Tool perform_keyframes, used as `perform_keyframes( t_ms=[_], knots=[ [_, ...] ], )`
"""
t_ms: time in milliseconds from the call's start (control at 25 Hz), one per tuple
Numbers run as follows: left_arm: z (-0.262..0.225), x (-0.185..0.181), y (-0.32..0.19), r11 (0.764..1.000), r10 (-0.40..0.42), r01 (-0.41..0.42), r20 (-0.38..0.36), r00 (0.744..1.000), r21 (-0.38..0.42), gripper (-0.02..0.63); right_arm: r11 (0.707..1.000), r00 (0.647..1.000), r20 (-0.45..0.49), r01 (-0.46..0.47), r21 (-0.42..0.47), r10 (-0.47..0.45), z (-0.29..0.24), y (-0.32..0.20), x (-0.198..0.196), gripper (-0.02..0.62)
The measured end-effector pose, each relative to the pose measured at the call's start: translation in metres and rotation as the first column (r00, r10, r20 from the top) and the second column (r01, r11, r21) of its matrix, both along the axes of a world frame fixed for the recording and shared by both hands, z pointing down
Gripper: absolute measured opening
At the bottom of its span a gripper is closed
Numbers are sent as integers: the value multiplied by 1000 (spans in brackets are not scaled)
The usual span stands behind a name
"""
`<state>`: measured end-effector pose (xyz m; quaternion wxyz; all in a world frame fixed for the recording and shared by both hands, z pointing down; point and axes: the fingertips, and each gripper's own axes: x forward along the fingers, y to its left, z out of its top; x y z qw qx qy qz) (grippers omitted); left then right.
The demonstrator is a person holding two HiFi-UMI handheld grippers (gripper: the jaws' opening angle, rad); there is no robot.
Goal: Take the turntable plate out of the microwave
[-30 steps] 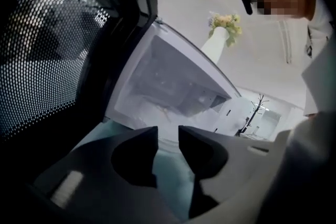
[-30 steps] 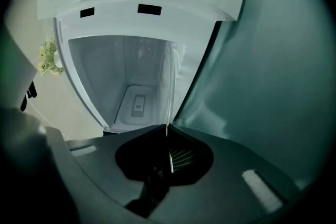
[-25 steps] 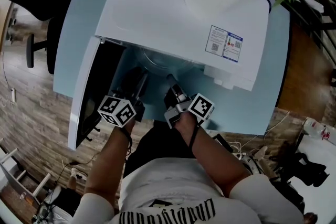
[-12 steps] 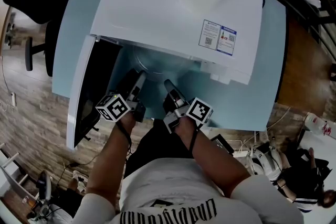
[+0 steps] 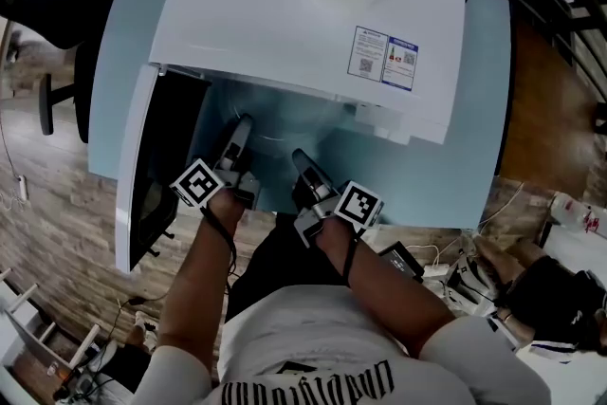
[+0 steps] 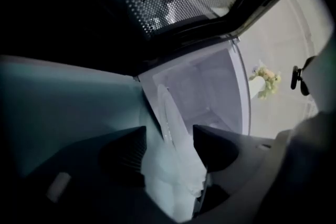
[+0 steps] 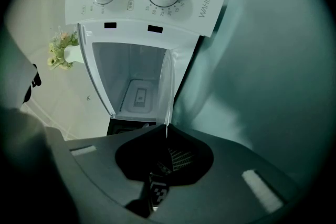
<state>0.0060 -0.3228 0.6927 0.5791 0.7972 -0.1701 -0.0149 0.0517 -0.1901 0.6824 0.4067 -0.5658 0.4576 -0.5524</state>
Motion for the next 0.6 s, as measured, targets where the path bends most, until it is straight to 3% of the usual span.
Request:
perform_keyframes(
  t_ms=[240, 440, 600],
  knots=[
    [1, 10, -5, 999, -7, 6, -34, 999, -40, 303, 1000, 1000, 29, -10, -12, 10, 1, 4, -2, 11],
    [5, 11, -6, 999, -13, 11, -30, 999, -50, 144, 1000, 1000, 7, -1, -11, 1, 2, 4, -1, 11],
    [4, 10, -5, 996, -33, 26, -77, 997, -87, 118, 1000, 1000, -15, 10, -3, -10, -2, 3, 0, 11]
  ],
)
